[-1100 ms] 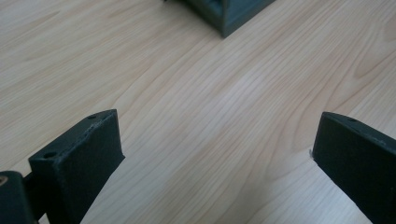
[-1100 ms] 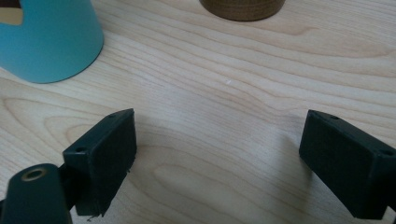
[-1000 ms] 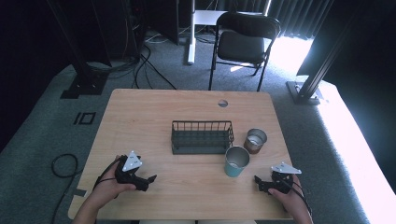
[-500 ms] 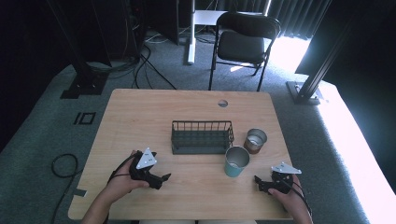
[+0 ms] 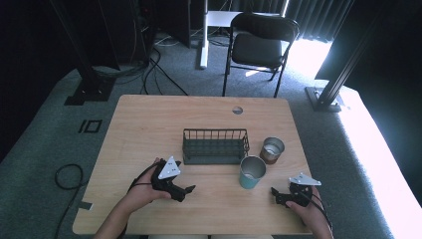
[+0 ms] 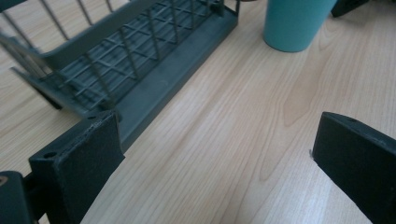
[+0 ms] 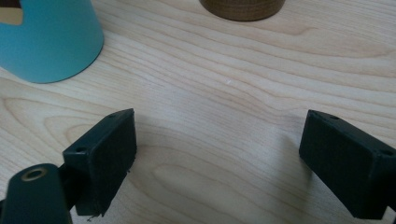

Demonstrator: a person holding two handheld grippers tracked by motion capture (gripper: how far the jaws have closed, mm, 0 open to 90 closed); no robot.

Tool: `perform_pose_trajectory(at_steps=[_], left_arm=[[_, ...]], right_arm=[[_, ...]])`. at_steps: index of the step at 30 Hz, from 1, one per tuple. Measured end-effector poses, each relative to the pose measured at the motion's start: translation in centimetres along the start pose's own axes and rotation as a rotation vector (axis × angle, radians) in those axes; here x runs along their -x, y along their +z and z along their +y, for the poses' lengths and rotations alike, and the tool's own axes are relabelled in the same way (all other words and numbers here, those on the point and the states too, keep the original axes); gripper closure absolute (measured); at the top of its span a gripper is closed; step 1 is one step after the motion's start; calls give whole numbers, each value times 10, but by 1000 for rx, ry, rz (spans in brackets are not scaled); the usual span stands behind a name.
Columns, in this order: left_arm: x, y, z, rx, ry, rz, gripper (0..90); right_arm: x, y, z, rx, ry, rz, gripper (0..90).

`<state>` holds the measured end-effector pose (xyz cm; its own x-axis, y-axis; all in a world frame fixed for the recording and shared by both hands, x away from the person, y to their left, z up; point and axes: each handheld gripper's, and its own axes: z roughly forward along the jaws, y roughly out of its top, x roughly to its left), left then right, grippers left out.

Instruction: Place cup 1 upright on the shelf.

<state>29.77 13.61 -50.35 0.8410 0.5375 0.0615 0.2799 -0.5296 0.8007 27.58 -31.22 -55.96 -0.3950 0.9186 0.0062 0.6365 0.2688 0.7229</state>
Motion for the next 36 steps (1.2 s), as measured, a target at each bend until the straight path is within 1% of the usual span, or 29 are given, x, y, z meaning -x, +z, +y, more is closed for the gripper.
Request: perform_pose_trajectory(at_steps=[9,13,18,26,27,30,36], left_arm=[[8,12,14,34,14,-32,22],[11,16,18,36,25,-46,22],[15,25,27,41,40,-64,22],[22,36,40,67,52,-90,22],[22,37,41,66,59,-94,22],[24,42,43,59,61,-102,22],[27,50,48,66,59,-122,22]], right_arm=[[0,0,0,0,0,0,107],[0,0,0,0,0,0,107],[0,0,0,0,0,0,107],[0,0,0,0,0,0,107],[0,0,0,0,0,0,107],[0,0,0,0,0,0,107],[0,0,0,0,0,0,107]])
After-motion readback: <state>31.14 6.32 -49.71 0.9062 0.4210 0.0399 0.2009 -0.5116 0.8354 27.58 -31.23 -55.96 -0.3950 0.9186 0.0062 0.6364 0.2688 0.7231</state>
